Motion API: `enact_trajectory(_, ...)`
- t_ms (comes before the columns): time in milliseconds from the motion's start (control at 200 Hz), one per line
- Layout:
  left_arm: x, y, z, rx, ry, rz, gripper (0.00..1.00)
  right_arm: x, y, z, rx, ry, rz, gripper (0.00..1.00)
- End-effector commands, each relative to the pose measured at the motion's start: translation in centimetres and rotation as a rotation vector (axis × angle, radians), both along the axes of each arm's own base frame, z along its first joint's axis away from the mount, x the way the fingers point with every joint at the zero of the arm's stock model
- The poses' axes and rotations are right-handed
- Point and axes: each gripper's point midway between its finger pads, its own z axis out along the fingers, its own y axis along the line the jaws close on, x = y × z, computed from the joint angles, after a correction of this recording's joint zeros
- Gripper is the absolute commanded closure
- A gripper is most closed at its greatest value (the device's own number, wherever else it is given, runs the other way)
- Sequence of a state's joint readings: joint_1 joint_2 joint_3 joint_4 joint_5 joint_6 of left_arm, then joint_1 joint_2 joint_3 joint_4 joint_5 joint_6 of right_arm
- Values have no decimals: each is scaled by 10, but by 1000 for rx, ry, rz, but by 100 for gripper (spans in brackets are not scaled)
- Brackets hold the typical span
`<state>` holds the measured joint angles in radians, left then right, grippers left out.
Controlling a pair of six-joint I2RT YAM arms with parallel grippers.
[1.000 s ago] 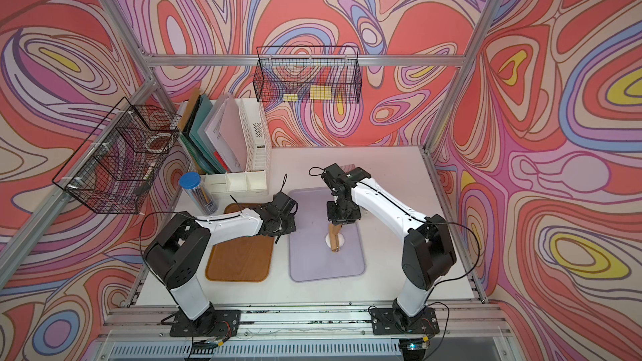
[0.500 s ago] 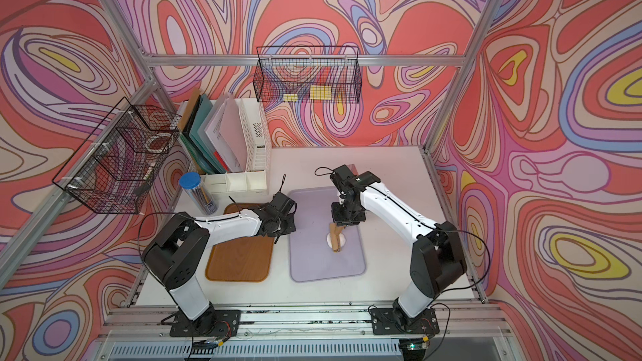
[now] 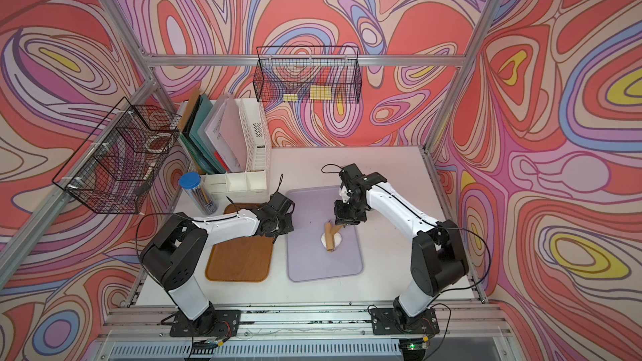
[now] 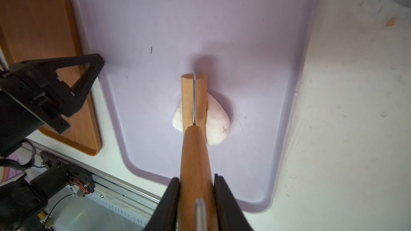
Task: Roll out the dumpling wrappers from the dough
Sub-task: Flatten out the dough on the work surface.
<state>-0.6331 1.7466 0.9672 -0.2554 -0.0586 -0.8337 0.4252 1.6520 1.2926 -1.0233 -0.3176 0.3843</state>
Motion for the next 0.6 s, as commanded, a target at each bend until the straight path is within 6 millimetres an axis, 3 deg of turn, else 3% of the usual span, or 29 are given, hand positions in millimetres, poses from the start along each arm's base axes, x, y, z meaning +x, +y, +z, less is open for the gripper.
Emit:
enact_trajectory(0,-11,-4,-2,-15,31,-20,100,-24,2,-85,-73,162,45,100)
enact_trajectory(386,-10,-9,-1,-12,25,-20,100,-24,-11,-100,-141,149,51,100)
enact_trajectory(596,-9,-8,1,-6,15,-15,100,-20,-7,-96,-123,121,56,100)
